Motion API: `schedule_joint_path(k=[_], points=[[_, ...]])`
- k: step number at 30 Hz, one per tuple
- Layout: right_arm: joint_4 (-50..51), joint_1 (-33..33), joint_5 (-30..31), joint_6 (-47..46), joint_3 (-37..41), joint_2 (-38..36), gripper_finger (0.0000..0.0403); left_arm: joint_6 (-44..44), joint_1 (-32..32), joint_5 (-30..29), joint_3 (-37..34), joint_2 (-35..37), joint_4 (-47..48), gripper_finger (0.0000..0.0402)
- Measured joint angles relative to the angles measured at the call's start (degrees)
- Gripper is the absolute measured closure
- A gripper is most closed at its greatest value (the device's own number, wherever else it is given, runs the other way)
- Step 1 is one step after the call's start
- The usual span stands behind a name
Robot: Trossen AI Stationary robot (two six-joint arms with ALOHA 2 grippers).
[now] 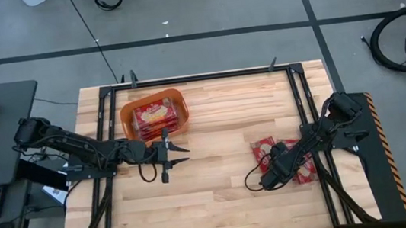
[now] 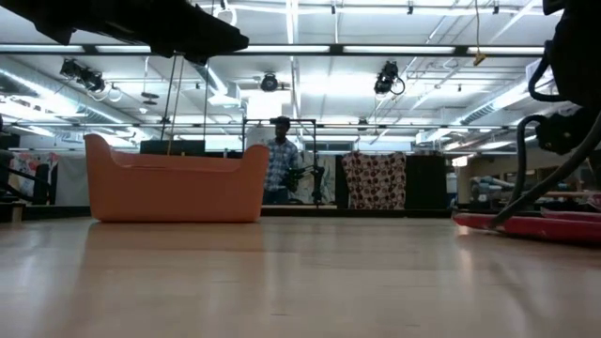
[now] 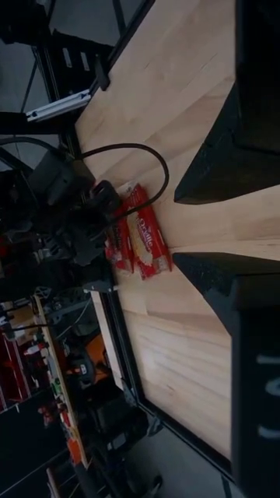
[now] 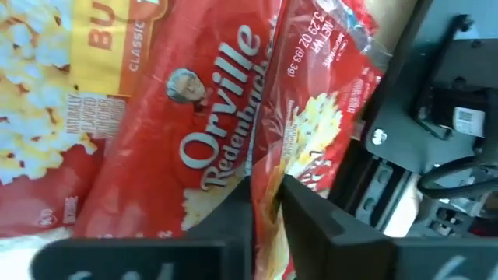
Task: Sort popcorn bags into baskets
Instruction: Put the popcorn bag into the orange bin
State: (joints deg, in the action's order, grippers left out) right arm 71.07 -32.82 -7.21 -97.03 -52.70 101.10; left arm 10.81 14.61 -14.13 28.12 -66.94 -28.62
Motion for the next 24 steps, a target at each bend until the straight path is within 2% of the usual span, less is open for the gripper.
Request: schedule_joint_path(k=[6, 11, 14, 17, 24], points=[[4.2, 0.0, -0.2, 1.2, -2.8, 0.0, 0.0380, -0.1, 0.0, 0.0, 0.0, 0.0, 0.2, 0.0285], [6.7, 0.0, 0.3, 3.1, -5.9, 0.0, 0.0379, -0.1, 0.0, 0.0, 0.0, 0.0, 0.2, 0.0285], [10.1, 0.0, 2.7, 3.7, -9.4, 0.0, 0.0375, -1.4, 0.1, 0.0, 0.0, 0.0, 0.2, 0.0285], [14.8, 0.0, 8.0, 5.0, -14.2, 0.0, 0.0379, -2.4, 1.0, 0.0, 0.0, 0.0, 0.2, 0.0285], [18.7, 0.0, 28.7, 12.6, -25.6, 0.0, 0.0376, -3.7, 7.6, 0.0, -0.1, 4.9, 3.3, 0.0285]])
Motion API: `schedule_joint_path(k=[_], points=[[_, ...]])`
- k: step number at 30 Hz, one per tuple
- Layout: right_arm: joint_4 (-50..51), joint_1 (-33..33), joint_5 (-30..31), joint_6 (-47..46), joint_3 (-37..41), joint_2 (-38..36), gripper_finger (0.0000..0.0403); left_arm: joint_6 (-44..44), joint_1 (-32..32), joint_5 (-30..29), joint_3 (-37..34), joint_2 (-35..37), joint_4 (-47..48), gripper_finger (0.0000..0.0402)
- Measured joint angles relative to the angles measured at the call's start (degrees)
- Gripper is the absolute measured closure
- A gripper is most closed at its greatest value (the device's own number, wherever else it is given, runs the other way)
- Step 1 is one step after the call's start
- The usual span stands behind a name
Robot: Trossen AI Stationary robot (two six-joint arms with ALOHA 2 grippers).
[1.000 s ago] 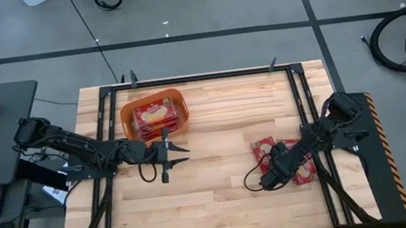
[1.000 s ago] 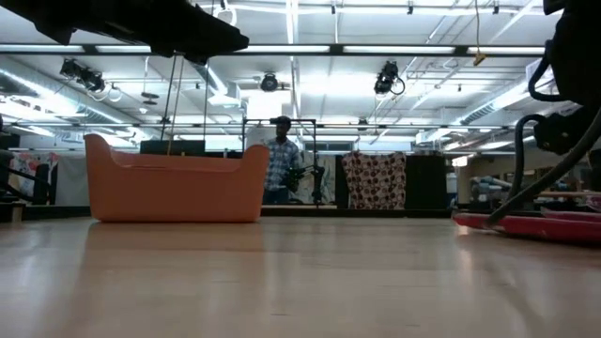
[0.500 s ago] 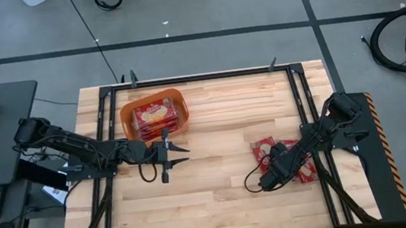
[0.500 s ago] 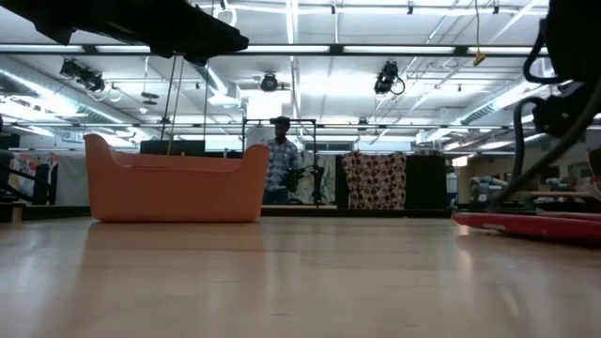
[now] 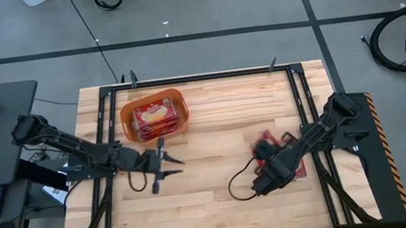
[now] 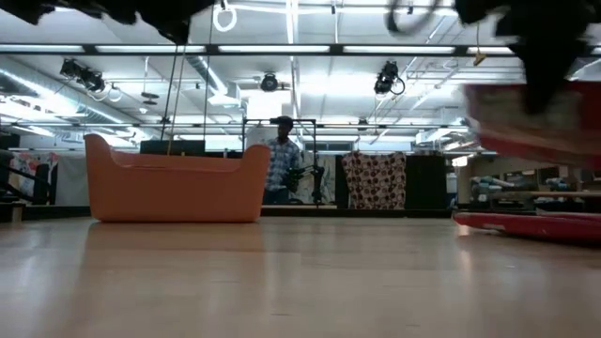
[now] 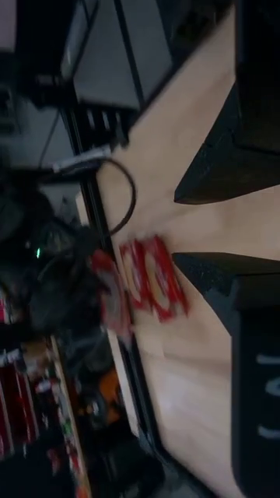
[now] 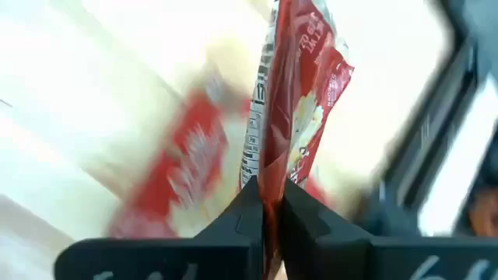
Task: Sort popcorn bags into baskets
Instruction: Put the popcorn bag into the orange bin
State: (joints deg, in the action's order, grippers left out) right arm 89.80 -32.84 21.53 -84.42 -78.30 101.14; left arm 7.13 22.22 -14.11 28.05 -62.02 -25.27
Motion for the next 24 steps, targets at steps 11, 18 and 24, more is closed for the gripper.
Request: schedule_joint_path(k=[11, 18, 24], points=[[-25.6, 1.2, 11.8, 41.0, -6.0, 0.0, 0.0376, -3.2, 3.8, -1.6, -3.4, -1.4, -2.3, 0.0285], [-41.2, 5.3, 2.7, 55.8, -6.0, 0.0, 0.0377, 0.6, 3.6, -7.6, -3.2, -9.9, -12.3, 0.0264], [-46.5, 6.2, 0.9, 62.8, -6.0, 0.0, 0.0377, 1.5, 3.1, -9.4, -2.1, -12.9, -15.1, 0.0199]])
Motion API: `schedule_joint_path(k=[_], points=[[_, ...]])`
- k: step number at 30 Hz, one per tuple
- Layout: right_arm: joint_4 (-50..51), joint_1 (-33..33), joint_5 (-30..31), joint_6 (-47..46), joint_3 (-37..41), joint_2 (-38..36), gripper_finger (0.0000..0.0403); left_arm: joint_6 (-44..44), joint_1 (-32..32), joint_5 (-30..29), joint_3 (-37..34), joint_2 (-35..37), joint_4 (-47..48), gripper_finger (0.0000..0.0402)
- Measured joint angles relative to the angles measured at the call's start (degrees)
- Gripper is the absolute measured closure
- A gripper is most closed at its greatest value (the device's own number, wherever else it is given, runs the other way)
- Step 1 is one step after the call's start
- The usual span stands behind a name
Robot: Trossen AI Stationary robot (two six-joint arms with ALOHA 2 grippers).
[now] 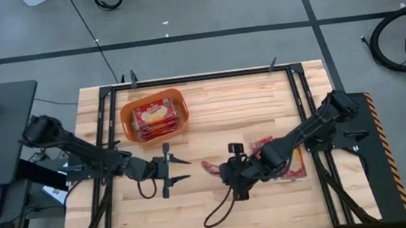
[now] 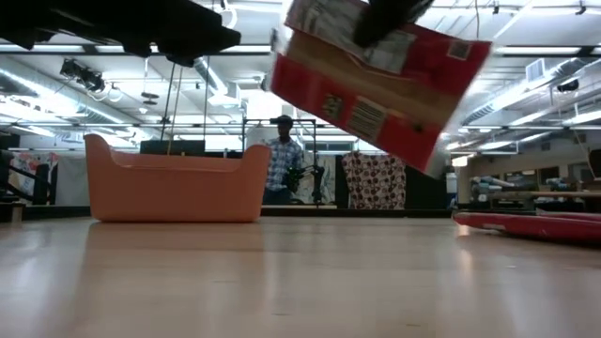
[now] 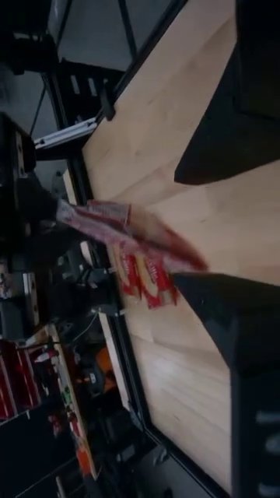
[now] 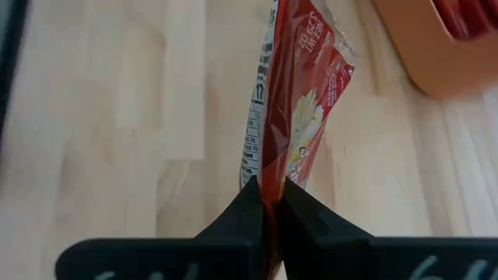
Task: Sort popcorn bags into baskets
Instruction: Put the popcorn bag into the orange bin
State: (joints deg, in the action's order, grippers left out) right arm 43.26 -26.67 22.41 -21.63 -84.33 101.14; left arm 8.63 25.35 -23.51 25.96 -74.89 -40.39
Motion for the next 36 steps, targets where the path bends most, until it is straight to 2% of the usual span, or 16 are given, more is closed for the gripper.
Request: schedule_joint_path(k=[6, 10, 14, 20, 28, 32, 36], points=[[-6.1, 1.0, -2.6, 4.2, 0.0, 0.0, 0.0377, -0.1, -2.3, 2.4, 0.0, -3.6, -5.5, 0.0159], [-10.3, 1.4, -3.2, 7.1, 0.0, 0.0, 0.0377, -0.5, -3.8, 6.6, 0.0, -6.0, -8.9, 0.0159], [-14.3, 2.0, -3.7, 10.6, 0.0, 0.0, 0.0374, -1.9, -5.0, 7.5, 0.0, -6.5, -10.2, 0.0172], [-16.3, 2.8, -4.2, 11.3, 0.0, 0.0, 0.0372, -1.7, -5.1, 11.6, 0.0, -6.5, -11.4, 0.0222], [-17.9, 2.9, -3.8, 10.6, 0.0, 0.0, 0.0364, -1.4, -5.0, 12.2, 0.0, -6.5, -11.8, 0.0316], [-16.8, 2.9, -1.1, 7.7, 0.0, -0.2, 0.0341, -1.3, -5.0, 11.9, 0.0, -6.5, -11.5, 0.0356], [-12.2, 2.9, -0.9, 4.5, 0.0, -1.8, 0.0305, -1.3, -5.1, 11.5, 0.0, -6.5, -11.0, 0.0369]])
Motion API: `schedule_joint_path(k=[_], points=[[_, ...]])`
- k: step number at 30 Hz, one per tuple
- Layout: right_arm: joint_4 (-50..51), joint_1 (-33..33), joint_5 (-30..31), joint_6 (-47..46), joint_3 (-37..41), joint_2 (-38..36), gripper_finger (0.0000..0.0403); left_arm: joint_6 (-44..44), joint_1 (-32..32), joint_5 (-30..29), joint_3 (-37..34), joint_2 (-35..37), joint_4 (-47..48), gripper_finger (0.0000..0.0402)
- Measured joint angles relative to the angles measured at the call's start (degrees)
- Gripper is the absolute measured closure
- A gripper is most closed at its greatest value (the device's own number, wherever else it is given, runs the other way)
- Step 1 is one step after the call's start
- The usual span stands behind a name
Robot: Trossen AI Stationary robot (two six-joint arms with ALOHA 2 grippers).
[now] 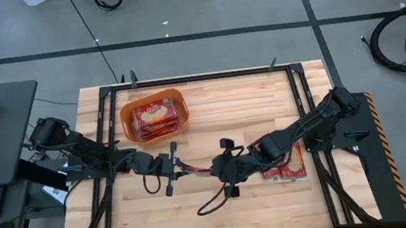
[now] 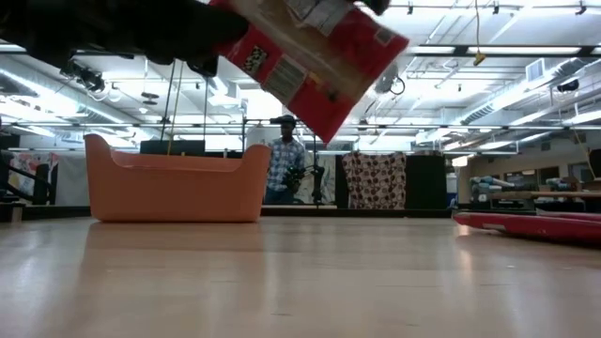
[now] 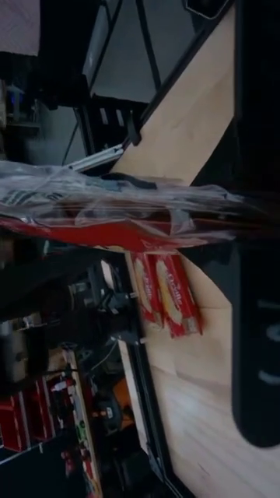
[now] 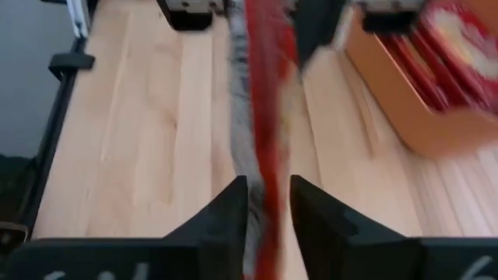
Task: Sort popcorn bags into baskets
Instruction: Put the popcorn bag into the orange bin
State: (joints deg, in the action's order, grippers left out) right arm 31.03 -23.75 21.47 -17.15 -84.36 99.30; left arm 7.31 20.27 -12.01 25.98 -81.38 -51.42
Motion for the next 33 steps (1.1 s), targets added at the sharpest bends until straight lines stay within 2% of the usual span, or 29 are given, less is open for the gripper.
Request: schedule_joint_path(k=[6, 11, 15, 17, 19, 24, 27, 33], points=[[16.5, -1.0, 2.1, -10.5, -0.1, -3.2, 0.0260, -0.1, 0.1, -4.5, 0.0, 2.0, 4.5, 0.0365], [28.4, -5.7, 12.8, -21.9, 1.8, -3.4, 0.0253, -2.2, 2.6, -16.1, 0.0, 8.7, 13.4, 0.0364], [29.5, -9.3, 21.3, -26.4, 5.5, -3.4, 0.0253, -7.0, 5.1, -28.9, 1.4, 13.2, 20.6, 0.0364], [29.5, -10.3, 25.2, -27.3, 7.4, -3.4, 0.0254, -9.3, 6.0, -34.7, 4.2, 14.3, 27.3, 0.0364], [29.6, -10.8, 28.9, -28.0, 9.0, -3.4, 0.0254, -11.7, 6.0, -37.9, 8.5, 14.7, 36.4, 0.0363], [29.2, -10.6, 34.3, -28.3, 12.0, -3.4, 0.0254, -22.8, 4.3, -38.8, 22.5, 14.5, 64.6, 0.0363], [28.8, -10.5, 37.5, -28.3, 13.2, -3.4, 0.0254, -28.2, 2.9, -39.0, 29.7, 14.1, 78.5, 0.0363], [27.0, -10.5, 42.2, -28.4, 15.5, -3.4, 0.0254, -34.6, -0.6, -38.8, 40.1, 14.1, 96.3, 0.0363]])
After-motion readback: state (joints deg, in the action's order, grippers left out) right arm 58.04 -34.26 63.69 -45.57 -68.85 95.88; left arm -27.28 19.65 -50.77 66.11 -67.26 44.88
